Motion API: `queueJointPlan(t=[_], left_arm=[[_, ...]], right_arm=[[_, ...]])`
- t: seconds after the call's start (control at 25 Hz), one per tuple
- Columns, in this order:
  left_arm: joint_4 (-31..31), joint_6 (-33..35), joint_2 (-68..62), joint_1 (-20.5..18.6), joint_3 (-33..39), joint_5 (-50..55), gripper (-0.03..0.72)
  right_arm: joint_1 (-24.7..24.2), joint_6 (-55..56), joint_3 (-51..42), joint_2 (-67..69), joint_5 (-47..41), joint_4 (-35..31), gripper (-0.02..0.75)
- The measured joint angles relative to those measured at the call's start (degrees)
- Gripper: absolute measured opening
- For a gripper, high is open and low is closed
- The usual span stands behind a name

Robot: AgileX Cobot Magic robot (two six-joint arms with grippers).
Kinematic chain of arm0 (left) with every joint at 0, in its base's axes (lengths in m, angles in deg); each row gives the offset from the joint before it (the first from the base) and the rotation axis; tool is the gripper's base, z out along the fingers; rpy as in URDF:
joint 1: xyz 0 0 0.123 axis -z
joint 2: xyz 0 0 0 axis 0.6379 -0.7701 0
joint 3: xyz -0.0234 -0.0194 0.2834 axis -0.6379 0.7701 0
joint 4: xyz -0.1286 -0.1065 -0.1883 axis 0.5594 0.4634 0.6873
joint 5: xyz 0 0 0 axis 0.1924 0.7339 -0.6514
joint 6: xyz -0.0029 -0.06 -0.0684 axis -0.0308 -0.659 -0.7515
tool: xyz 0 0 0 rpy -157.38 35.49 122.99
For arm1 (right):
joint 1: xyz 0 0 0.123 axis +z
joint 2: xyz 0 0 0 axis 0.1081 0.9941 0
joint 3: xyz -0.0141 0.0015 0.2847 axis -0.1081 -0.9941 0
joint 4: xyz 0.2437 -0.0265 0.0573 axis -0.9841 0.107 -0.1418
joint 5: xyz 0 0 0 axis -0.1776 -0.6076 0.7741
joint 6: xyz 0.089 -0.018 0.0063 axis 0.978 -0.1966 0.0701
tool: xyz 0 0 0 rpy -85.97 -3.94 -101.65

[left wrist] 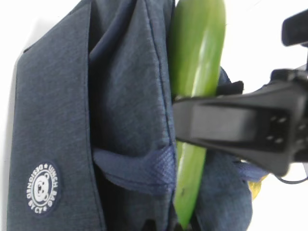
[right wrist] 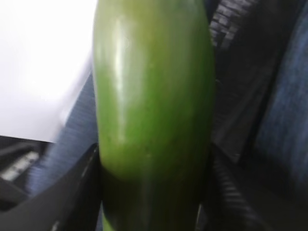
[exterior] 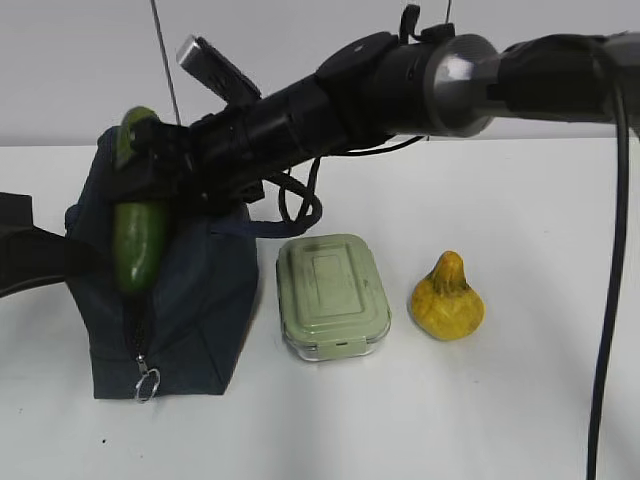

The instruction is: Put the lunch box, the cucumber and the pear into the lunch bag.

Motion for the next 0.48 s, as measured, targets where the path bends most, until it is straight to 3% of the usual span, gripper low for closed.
queueJointPlan(t=[0.28,0.48], left_arm=[[1.37,0.0,0.0,0.0,0.0,0.05,-0.015],[2.52,0.0,0.0,0.0,0.0,0.05,-0.015]], right_arm=[[0.0,0.7,0.11,0.09,2.62,13.94,0.451],[0.0,0.83,0.11,0.09,2.87,15.66,0.588]])
